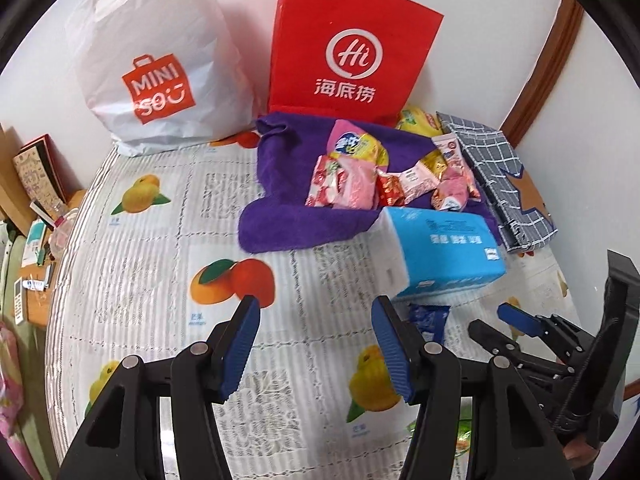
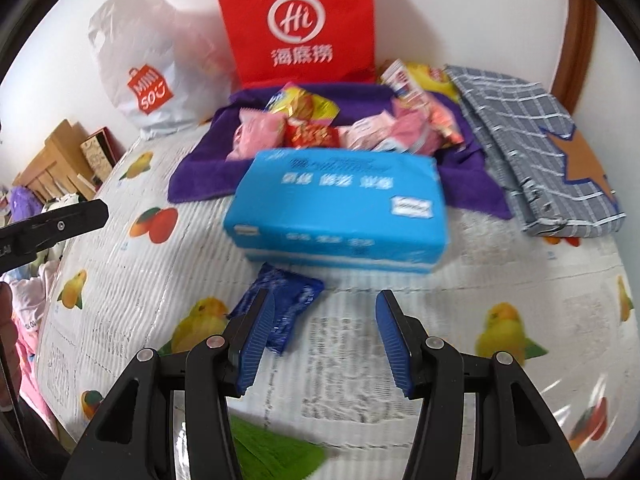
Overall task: Organize snacks
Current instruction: 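Grasp the dark blue snack packet on the sheet with the right tool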
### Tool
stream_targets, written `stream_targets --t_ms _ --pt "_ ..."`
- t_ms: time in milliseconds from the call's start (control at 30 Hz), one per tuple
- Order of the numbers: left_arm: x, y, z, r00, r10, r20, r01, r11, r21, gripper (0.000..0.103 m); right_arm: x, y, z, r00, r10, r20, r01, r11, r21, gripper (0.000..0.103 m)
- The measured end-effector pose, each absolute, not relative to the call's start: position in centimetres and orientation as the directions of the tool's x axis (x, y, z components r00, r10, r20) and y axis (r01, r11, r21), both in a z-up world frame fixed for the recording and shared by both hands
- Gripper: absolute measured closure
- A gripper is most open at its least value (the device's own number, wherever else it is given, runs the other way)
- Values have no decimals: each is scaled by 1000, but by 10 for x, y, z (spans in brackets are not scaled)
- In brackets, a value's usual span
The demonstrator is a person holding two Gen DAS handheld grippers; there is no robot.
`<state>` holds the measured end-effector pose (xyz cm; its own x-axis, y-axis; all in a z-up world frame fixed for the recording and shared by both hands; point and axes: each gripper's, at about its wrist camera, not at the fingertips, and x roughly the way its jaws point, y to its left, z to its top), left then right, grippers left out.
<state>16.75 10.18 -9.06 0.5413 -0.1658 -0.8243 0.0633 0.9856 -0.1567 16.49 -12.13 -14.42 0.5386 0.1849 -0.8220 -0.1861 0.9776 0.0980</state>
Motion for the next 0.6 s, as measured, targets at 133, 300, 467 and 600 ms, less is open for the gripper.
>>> stream_targets --t_ms 133,300,467,600 --pt "169 111 -97 535 -169 -828 59 985 -163 47 172 -107 -154 509 194 -839 -187 976 112 50" --pt "175 120 -105 529 -184 -829 56 982 -183 47 183 -89 -162 479 179 -859 -173 979 107 50" --pt "180 130 -114 519 -201 -831 51 977 -205 47 193 -79 -172 430 156 -889 -160 983 94 50" --pt "183 137 -119 516 -213 -830 47 974 -221 47 201 -75 -178 401 120 -908 -141 988 69 50"
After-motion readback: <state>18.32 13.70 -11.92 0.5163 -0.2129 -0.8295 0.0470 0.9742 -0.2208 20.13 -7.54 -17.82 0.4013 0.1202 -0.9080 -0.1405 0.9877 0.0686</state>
